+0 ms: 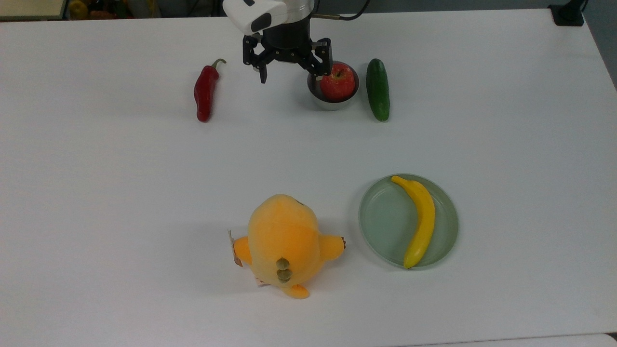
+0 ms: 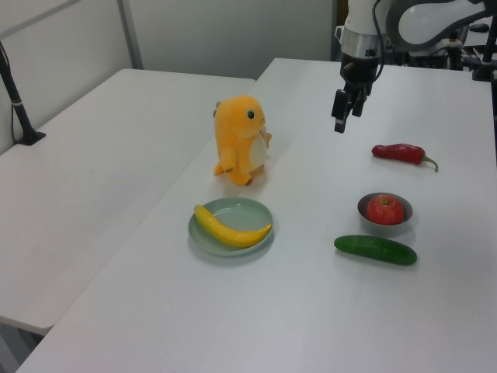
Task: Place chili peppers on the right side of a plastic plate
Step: 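Move the open gripper from above the apple bowl toward the red chili pepper, then lower the gripper onto the red chili pepper and close on it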
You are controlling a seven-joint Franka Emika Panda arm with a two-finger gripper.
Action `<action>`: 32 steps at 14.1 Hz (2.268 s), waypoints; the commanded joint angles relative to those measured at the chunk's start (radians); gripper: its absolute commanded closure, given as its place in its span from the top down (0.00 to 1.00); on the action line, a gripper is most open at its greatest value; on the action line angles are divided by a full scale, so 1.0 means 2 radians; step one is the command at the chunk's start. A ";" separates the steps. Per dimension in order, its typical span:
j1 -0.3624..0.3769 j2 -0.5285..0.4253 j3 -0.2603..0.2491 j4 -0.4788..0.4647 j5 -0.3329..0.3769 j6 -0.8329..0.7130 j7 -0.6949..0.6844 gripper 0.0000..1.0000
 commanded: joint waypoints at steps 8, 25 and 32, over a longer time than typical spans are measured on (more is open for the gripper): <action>-0.004 -0.026 0.001 -0.010 0.008 -0.040 -0.041 1.00; -0.019 -0.076 -0.060 -0.079 0.001 -0.053 -0.060 1.00; -0.043 -0.041 -0.105 -0.111 -0.035 -0.031 -0.126 1.00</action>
